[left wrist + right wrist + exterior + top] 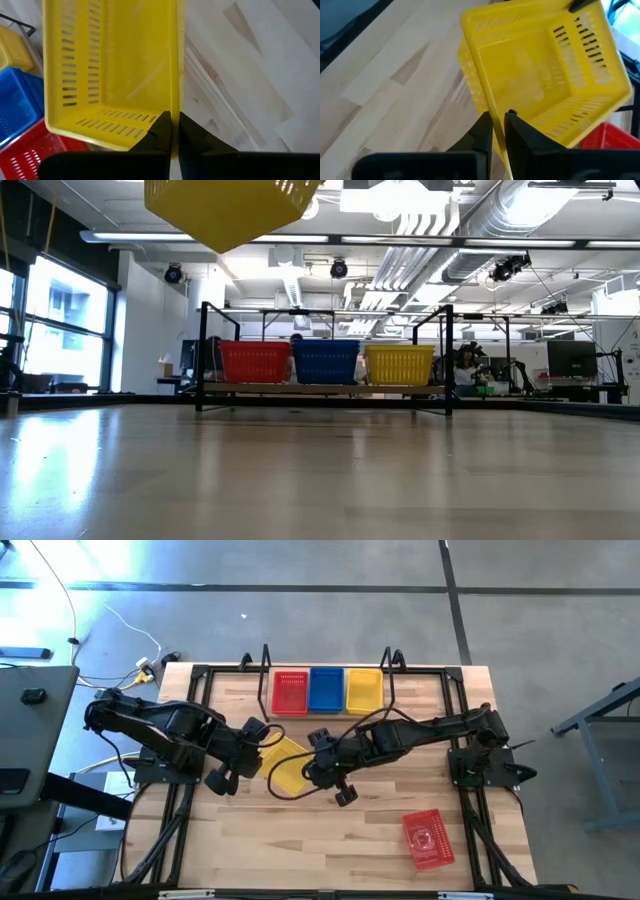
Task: Stack baskets on shelf by color
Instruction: Stack the yellow bin on top of the yellow bin on the shelf
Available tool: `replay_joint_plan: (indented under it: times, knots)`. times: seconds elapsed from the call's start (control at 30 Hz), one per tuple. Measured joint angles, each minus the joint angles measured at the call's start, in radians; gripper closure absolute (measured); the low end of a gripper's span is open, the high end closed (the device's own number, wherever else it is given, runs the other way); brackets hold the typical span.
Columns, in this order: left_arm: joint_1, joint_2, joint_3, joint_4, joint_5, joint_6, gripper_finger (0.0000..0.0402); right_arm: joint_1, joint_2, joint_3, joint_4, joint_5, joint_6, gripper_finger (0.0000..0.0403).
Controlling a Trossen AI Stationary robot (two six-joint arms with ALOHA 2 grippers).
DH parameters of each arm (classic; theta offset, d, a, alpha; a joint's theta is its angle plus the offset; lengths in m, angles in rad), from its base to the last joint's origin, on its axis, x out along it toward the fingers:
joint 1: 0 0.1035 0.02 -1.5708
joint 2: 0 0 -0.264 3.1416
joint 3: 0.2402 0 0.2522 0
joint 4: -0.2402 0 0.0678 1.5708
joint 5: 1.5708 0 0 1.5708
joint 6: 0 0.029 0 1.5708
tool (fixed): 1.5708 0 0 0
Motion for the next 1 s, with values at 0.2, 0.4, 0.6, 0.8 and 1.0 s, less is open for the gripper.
replay_joint_plan:
  times: [0.2, 0.4, 0.6, 0.8, 1.0]
  knots:
    - [0.0, 0.0, 0.0, 0.016, -0.012, -0.001, 0.04, -0.013, 0.0, 0.0, -0.014, -0.009, 0.035, 0.0383]
    - [0.0, 0.0, 0.0, 0.026, -0.052, -0.005, 0.037, -0.017, 0.0, 0.0, -0.015, -0.014, 0.055, 0.0398]
    - [0.0, 0.0, 0.0, 0.037, -0.113, -0.038, 0.0317, -0.019, 0.0, 0.0, -0.005, -0.001, 0.09, 0.0402]
    - [0.0, -0.001, 0.0, 0.033, -0.126, -0.117, 0.0258, -0.018, 0.001, 0.0, -0.013, 0.028, 0.166, 0.0402]
    - [0.0, -0.001, 0.0, 0.029, -0.206, -0.183, 0.0211, -0.02, 0.001, 0.0, -0.105, 0.123, 0.287, 0.0403]
